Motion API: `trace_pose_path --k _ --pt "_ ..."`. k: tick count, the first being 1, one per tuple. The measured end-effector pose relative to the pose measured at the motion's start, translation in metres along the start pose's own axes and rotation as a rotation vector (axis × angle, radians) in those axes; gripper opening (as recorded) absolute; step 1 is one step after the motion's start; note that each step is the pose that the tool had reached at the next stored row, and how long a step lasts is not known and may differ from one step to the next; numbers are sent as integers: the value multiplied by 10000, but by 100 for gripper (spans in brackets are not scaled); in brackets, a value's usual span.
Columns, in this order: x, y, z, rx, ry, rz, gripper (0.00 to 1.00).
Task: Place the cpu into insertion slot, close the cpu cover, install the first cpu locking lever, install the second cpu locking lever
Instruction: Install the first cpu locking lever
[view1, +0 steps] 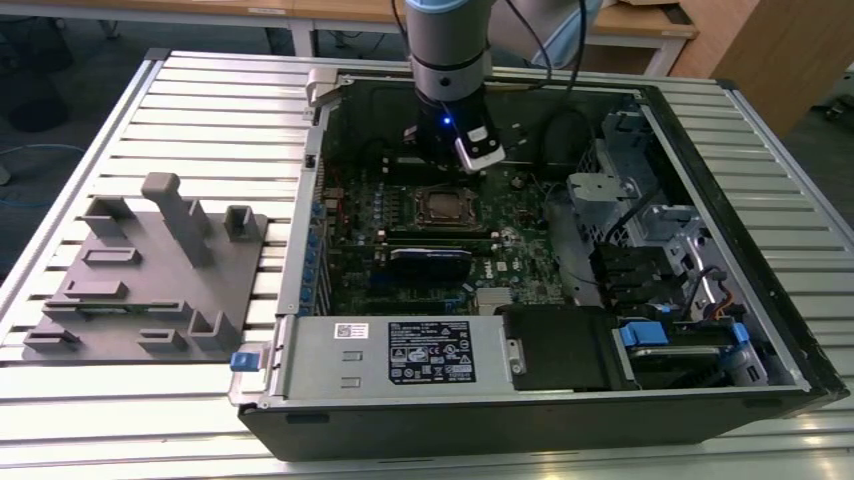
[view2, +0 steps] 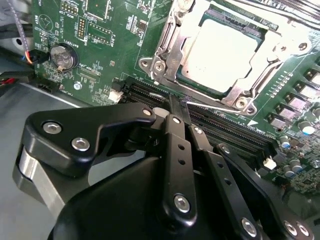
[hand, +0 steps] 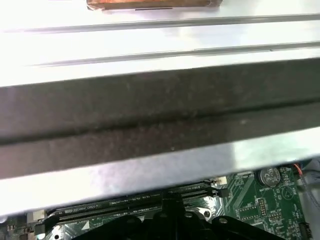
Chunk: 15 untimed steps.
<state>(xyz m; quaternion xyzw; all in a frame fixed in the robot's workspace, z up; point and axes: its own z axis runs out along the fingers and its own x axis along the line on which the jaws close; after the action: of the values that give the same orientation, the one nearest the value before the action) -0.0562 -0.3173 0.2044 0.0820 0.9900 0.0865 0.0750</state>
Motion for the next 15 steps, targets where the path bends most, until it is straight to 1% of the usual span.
trace_pose_path --k 2,12,15 --pt "-2 3 -17 0 0 1 10" --pt "61 23 -23 1 -33 34 10" --pt "65 35 -22 1 -36 33 10"
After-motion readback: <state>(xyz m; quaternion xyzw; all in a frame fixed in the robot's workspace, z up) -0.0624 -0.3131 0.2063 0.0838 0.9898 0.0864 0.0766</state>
